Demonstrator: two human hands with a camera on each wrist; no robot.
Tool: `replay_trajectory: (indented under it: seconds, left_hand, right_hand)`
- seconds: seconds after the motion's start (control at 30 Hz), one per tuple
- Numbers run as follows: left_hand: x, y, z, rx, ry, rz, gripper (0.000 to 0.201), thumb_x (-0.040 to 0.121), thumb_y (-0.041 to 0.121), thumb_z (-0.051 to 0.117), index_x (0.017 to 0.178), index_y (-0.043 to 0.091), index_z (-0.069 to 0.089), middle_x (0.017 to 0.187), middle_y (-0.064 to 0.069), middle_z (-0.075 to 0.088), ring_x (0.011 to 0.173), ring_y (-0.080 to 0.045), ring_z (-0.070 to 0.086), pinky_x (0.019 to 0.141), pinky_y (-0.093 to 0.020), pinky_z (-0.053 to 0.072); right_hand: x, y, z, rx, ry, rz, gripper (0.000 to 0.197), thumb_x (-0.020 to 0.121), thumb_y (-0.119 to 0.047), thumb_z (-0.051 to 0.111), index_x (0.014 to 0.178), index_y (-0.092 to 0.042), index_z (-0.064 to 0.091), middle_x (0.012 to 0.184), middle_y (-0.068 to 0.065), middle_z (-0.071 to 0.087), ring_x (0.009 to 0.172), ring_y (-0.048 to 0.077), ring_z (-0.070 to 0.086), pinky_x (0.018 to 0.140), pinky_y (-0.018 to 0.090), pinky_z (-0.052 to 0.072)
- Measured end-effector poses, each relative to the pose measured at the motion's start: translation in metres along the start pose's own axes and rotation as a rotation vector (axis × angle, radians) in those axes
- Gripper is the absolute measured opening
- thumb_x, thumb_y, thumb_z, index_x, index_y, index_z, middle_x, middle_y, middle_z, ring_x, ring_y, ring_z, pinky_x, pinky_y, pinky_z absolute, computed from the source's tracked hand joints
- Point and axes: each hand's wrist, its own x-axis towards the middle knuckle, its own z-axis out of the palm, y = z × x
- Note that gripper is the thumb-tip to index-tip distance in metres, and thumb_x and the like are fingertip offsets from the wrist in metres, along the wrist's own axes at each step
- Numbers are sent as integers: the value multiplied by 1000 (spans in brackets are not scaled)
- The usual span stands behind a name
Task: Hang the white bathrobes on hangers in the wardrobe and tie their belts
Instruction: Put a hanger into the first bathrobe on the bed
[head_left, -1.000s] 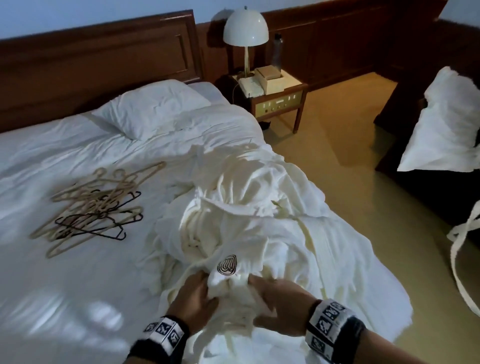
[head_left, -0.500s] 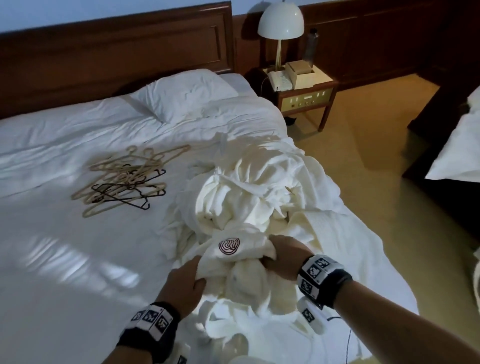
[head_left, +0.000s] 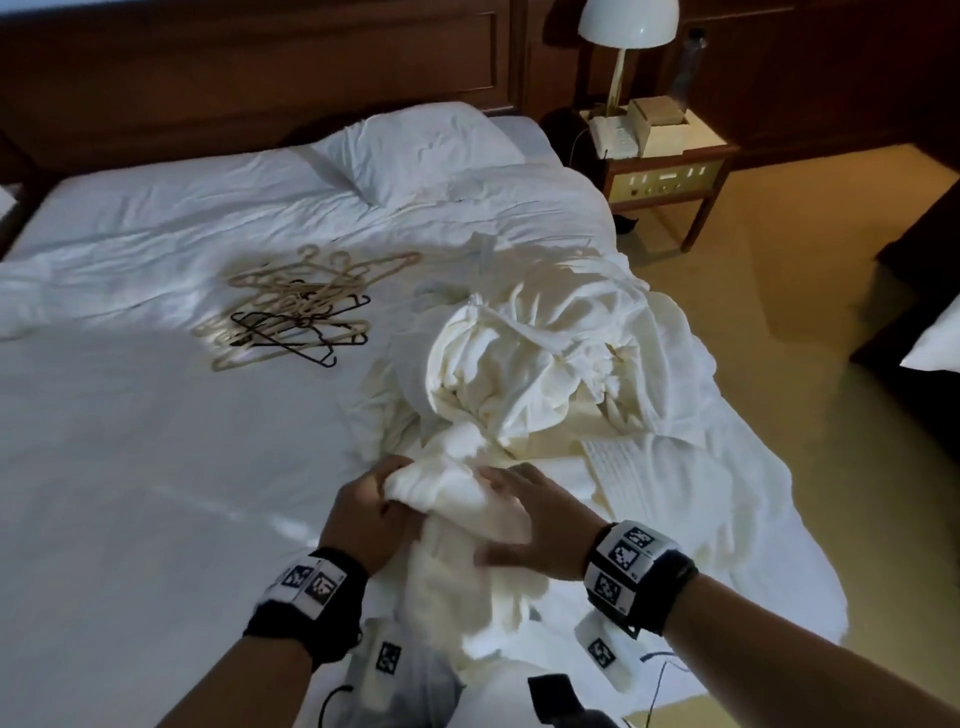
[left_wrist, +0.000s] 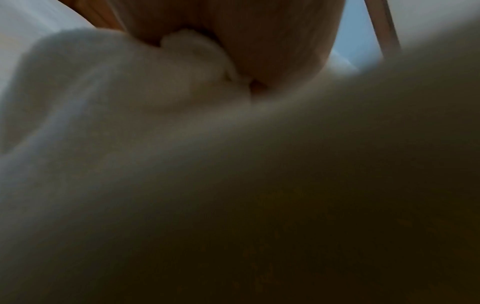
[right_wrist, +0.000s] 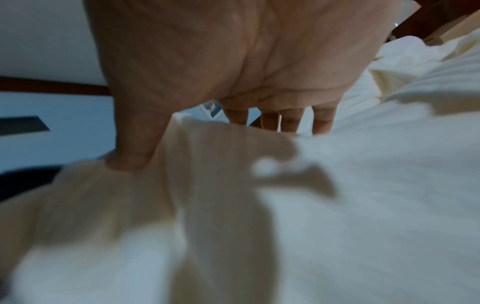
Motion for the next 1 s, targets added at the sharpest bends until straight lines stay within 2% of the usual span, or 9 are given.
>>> replay_trajectory:
  seconds: [0.13, 0.2, 0.33, 0.47, 0.53, 0.67, 0.8, 0.93, 1.0]
  left_hand:
    - [10, 0, -35, -98, 147, -16, 35, 66, 45, 55, 93, 28, 68, 88, 8, 73, 88, -15, 69, 81, -40, 55]
    - [13, 0, -55, -128, 165, 11, 30, 68, 40, 56, 92, 27, 68, 90, 7, 73, 91, -15, 69, 83, -42, 55]
    - [8, -2, -84, -132, 193, 53, 23, 71, 37, 56, 92, 32, 66, 92, 8, 72, 92, -13, 68, 82, -34, 54]
    - [-4, -10, -114, -98, 256, 100, 24, 68, 34, 49, 89, 36, 60, 91, 13, 69, 84, 0, 63, 72, -19, 50]
    - [-11, -19, -137, -116, 319, 98, 25, 69, 32, 49, 90, 34, 60, 92, 13, 68, 84, 2, 62, 71, -21, 50]
    - [-24, -45, -199, -95, 433, 94, 21, 79, 22, 54, 96, 34, 58, 94, 26, 66, 88, 11, 59, 73, -14, 49]
    - [-38, -75, -278, -50, 498, 57, 27, 76, 42, 54, 103, 39, 54, 100, 18, 62, 92, -5, 59, 78, -20, 48]
    - [-67, -129, -360, 80, 566, -124, 35, 90, 25, 60, 123, 19, 50, 110, 1, 59, 93, -17, 59, 71, -25, 43]
    - [-95, -164, -394, 98, 629, -240, 22, 93, 23, 61, 110, 11, 53, 97, -3, 62, 89, -26, 63, 67, -30, 44]
  right_hand:
    - [-3, 24, 4, -316, -85, 98, 131, 46, -84, 67, 147, -53, -11, 159, -2, 4, 147, 24, 5, 119, 50, 13]
    - [0, 27, 6, -379, -37, 125, 132, 46, -80, 68, 146, -52, -14, 158, 1, 7, 147, 27, 7, 118, 52, 11]
    - [23, 6, 7, -491, 38, 82, 99, 65, -75, 58, 148, -34, 21, 139, -4, 43, 126, 23, 45, 113, 45, 25]
    - [44, -34, 14, -495, 39, 1, 59, 85, -53, 56, 135, -25, 46, 126, -2, 60, 114, 24, 57, 100, 34, 41]
    - [52, -58, 17, -407, 27, -70, 53, 88, -49, 54, 135, -26, 48, 125, -1, 62, 114, 24, 59, 95, 33, 45]
    - [79, -118, 38, -210, 74, -179, 62, 79, -63, 38, 128, -27, 53, 118, -1, 67, 108, 22, 62, 89, 37, 49]
    - [118, -198, 74, 51, 144, -212, 52, 78, -56, 50, 114, -20, 63, 107, 0, 70, 98, 17, 64, 83, 31, 49]
    - [165, -302, 129, 148, 154, -215, 40, 82, -52, 58, 102, -18, 66, 95, 1, 70, 91, 18, 64, 78, 31, 49]
    - [189, -356, 166, 185, 123, -221, 33, 87, -46, 62, 104, -17, 66, 99, 4, 69, 97, 21, 63, 80, 30, 47]
